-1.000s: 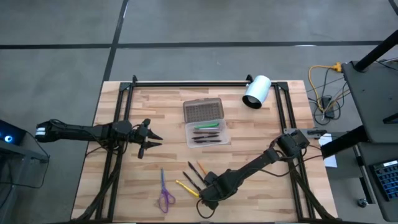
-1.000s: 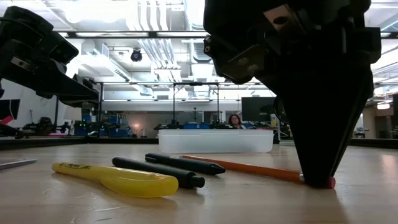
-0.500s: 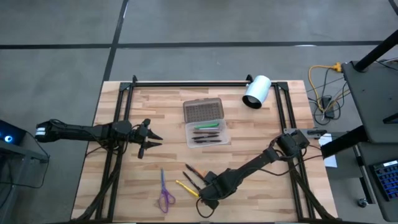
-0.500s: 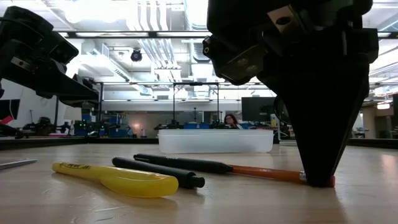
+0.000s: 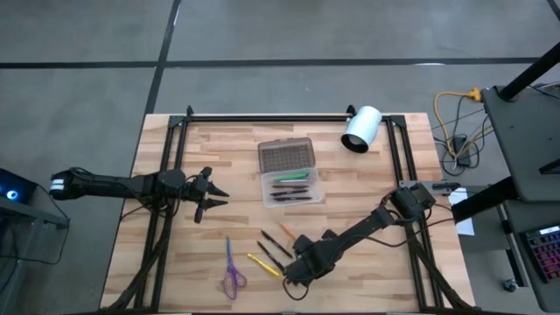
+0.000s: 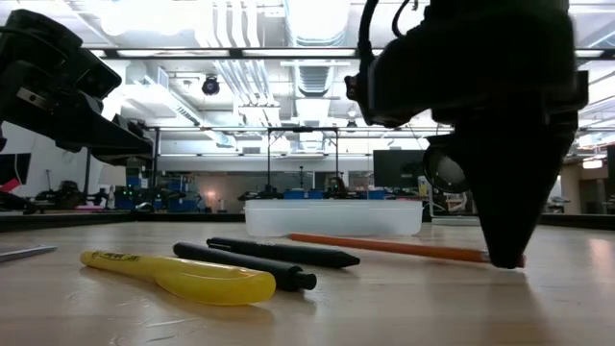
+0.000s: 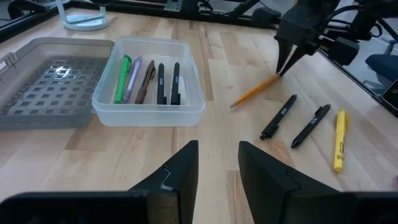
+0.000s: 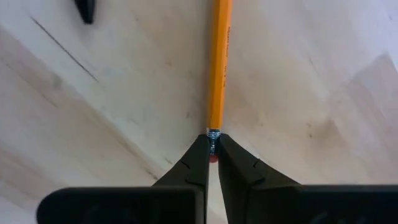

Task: Pick & place school supplies into a supply box
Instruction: Put the orange pencil into the transparent supply box

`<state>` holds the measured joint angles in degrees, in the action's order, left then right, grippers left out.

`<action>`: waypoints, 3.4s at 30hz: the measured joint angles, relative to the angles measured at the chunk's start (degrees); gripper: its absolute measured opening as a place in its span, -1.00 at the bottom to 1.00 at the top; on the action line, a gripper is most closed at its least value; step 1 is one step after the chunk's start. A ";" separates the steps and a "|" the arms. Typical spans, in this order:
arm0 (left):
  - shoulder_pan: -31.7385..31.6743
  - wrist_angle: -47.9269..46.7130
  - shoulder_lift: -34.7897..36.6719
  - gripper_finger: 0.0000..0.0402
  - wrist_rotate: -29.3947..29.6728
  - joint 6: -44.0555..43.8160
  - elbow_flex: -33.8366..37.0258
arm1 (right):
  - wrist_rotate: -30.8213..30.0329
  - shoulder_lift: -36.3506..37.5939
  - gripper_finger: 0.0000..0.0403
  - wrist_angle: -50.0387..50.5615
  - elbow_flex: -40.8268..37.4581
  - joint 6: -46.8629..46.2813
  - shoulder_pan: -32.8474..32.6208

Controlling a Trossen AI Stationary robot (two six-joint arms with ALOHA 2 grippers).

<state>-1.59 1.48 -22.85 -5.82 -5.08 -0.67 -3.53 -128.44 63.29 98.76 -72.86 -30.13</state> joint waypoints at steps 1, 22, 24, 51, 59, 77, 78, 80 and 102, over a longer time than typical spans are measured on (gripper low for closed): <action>0.00 0.00 -0.02 -0.51 0.00 0.00 0.00 | -0.23 0.02 -0.94 0.07 0.00 0.20 0.00; 0.00 0.00 0.00 -0.51 0.00 0.00 0.00 | -8.53 2.44 -0.94 -0.63 0.28 5.83 0.02; -0.01 0.00 0.00 -0.51 0.00 0.00 0.00 | -10.31 3.03 -0.94 -0.96 0.31 6.87 0.02; -0.02 0.00 0.00 -0.51 0.00 0.00 0.00 | -27.17 6.99 -0.94 -1.99 0.35 29.54 0.82; -0.02 0.00 -0.01 -0.51 0.00 0.00 0.00 | -31.72 6.99 -0.94 -0.61 0.35 37.18 2.71; -0.01 0.00 -0.01 -0.51 0.00 -0.01 0.00 | -37.66 8.30 -0.94 7.21 -1.45 40.98 9.12; -0.01 0.00 0.00 -0.51 0.00 0.00 0.00 | -37.72 9.02 -0.94 7.19 -2.42 41.00 9.61; 0.00 0.00 -0.01 -0.51 0.01 0.00 0.00 | -38.32 11.00 -0.94 6.72 -5.06 41.03 10.44; 0.00 0.00 0.00 -0.51 0.00 -0.02 0.00 | -29.38 20.72 -0.94 -15.98 -23.50 59.19 17.77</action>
<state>-1.59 1.48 -22.85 -5.82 -5.10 -0.67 -32.91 -107.72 47.31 75.26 -13.67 -12.36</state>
